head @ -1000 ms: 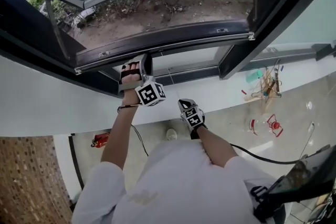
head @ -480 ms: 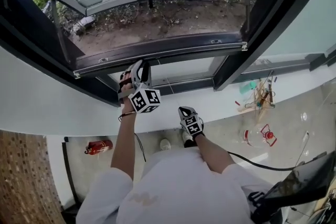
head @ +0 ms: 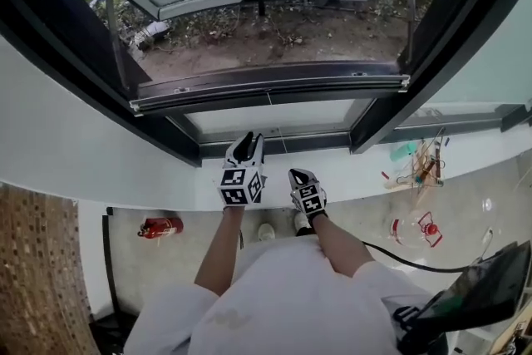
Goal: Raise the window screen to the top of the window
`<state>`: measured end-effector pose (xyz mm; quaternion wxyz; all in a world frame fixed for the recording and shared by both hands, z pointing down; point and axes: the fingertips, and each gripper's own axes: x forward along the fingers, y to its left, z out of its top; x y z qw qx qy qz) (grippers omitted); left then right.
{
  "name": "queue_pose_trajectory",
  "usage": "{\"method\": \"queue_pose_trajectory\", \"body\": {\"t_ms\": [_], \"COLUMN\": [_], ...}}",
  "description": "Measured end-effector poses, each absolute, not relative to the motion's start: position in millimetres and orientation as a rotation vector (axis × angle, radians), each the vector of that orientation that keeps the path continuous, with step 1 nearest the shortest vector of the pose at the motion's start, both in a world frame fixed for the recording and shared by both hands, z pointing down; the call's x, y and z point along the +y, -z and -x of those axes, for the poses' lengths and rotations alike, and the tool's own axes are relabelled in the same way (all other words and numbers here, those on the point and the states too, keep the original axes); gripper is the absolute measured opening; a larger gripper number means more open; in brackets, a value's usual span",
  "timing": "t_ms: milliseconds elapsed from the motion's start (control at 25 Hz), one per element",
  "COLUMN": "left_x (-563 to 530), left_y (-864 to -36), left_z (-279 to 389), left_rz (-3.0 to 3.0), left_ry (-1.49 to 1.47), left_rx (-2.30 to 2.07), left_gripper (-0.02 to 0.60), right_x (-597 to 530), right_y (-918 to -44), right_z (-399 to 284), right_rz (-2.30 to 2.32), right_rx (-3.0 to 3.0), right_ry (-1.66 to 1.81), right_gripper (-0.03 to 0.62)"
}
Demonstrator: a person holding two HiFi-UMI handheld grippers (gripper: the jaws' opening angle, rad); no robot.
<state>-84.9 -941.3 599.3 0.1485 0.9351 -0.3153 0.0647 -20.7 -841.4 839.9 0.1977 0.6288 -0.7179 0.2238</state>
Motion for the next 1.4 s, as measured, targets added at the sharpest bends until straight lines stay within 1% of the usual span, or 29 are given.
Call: {"method": "queue_pose_trajectory", "body": {"t_ms": [120, 280, 560, 880, 1200, 1400], "left_x": [-916, -905, -913, -924, -929, -934], "left_y": [-632, -640, -611, -586, -569, -565], "left_z": [85, 90, 96, 100, 91, 86], "left_rz": [-2.683, -2.672, -2.705, -2.692, -2.757, -2.768], "left_ry": [-0.266, -0.269, -0.135, -0.051, -0.041, -0.029], "left_rx": [-0.879, -0.925, -0.911, -0.903, -0.896, -0.886], "left_gripper": [0.091, 0.091, 0.074, 0.02, 0.014, 0.014], "right_x": [-854, -873, -886, -899, -917, -937], "right_y": [-832, -815, -813, -805, -782, -757], "right_z": [25, 24, 25, 18, 23, 14], "right_rz": [-1.773, -1.8, -1.802, -1.845, -1.859, -1.956], "right_rx": [-2.035, -2.05, -2.058, -2.057, -2.103, -2.13], "right_ry": [-0.6, -0.541, -0.524, -0.508, -0.417, -0.42], "right_gripper": [0.002, 0.003, 0.003, 0.002, 0.002, 0.003]}}
